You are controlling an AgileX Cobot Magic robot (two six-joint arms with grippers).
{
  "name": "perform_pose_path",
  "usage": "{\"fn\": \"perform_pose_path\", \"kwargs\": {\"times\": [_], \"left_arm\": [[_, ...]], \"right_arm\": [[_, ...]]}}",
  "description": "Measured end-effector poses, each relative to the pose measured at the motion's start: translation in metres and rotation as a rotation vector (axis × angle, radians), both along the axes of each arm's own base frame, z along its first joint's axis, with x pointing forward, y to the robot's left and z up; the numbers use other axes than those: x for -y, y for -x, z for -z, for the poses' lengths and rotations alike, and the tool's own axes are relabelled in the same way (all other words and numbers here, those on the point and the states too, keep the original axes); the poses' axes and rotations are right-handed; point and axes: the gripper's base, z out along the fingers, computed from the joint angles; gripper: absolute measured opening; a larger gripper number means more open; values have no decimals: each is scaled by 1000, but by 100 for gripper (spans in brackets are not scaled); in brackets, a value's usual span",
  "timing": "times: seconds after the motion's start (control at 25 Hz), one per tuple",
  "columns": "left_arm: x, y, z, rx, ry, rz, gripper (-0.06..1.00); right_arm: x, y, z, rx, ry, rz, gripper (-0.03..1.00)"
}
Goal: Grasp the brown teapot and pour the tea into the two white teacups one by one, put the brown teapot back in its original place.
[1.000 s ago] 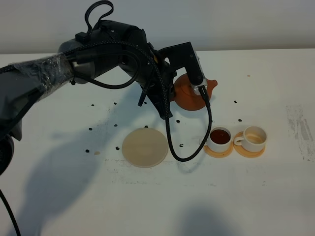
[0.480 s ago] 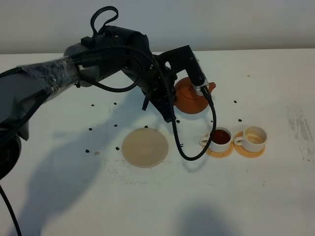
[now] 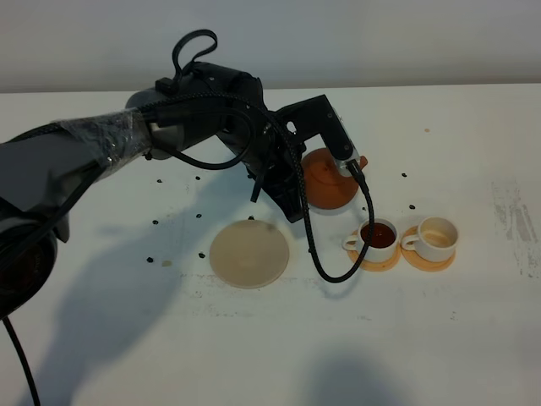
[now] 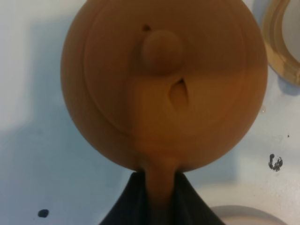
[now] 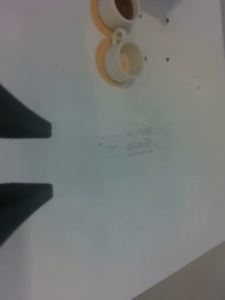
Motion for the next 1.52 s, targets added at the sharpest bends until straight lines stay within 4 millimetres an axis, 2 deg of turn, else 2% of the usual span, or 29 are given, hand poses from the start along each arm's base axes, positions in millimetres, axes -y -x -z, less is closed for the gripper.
{"fn": "perform_pose_path", "kwargs": {"times": [0.56,1.04,1.2,1.52], "left_arm": [[2,-3,25,-27,-15,-9,8],[2,-3,25,-27,-15,-9,8],[1,-2,20,-17,-13,-2,8],[9,5,-23,74,24,52,8]], "right_arm": [[0,0,0,0,0,0,23],[0,0,0,0,0,0,23],[0,0,0,0,0,0,23],[0,0,0,0,0,0,23]]}}
